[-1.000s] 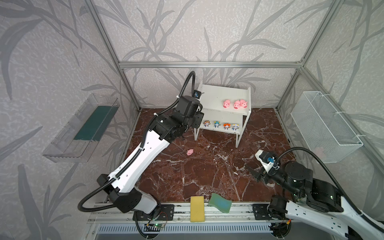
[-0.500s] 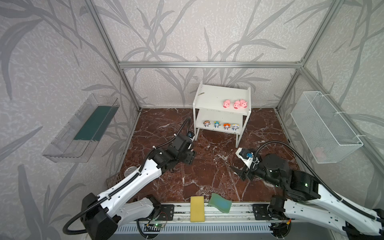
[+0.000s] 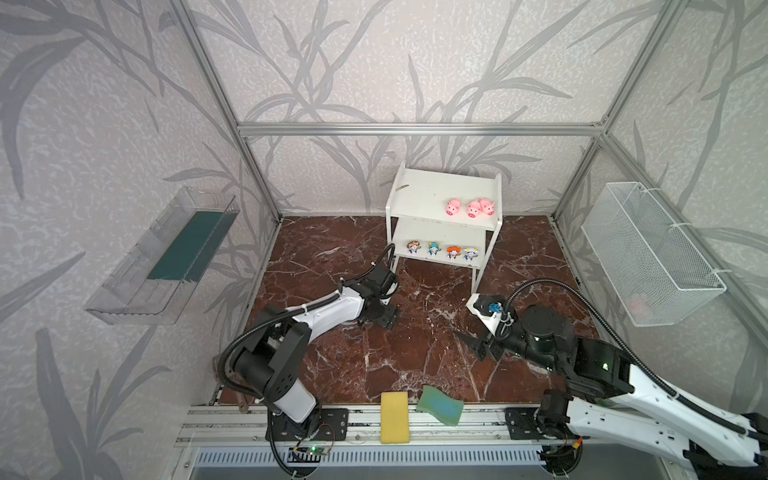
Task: Place and organize the plastic toys onto the shelf
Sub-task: 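Close the left gripper on the floor pig while the right gripper shifts inward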
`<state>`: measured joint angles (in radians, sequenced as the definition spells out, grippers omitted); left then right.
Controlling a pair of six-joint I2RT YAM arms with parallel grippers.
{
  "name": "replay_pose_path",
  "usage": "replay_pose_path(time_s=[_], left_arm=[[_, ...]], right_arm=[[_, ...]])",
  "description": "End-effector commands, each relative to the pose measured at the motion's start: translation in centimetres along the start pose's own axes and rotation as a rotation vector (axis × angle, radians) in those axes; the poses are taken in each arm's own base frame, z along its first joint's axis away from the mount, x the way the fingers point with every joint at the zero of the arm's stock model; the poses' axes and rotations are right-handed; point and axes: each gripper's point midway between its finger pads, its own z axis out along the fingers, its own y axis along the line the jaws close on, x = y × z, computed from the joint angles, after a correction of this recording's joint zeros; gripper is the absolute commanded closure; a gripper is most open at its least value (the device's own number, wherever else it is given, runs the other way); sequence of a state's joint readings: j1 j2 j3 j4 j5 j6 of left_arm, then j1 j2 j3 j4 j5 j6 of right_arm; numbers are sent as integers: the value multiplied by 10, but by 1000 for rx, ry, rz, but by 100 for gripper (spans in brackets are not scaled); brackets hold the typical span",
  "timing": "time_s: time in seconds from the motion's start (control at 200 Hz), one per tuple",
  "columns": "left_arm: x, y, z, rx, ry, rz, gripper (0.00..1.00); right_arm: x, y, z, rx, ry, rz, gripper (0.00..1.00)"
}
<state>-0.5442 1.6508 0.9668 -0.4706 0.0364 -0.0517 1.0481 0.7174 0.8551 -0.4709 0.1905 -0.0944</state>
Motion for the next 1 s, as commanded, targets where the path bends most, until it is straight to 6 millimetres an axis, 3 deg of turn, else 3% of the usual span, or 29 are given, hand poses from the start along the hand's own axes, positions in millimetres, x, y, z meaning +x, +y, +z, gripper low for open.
replay_pose_path(time_s=[0.0,0.275,0.715,0.995], left_arm=[[-23,2,0,-5,-26,53,19],[-33,16,4,-48,-26,99,18],[-22,-10,7,89,27,79,19],[-14,-31,-5,151,21,66,20]], right_arm=[[-2,-1,-3,8,-21,4,10],[6,-5,-2,34,-1,-9,10],[7,-5,0,36,7,-14,10],[9,-5,-3,37,4,-8,10]])
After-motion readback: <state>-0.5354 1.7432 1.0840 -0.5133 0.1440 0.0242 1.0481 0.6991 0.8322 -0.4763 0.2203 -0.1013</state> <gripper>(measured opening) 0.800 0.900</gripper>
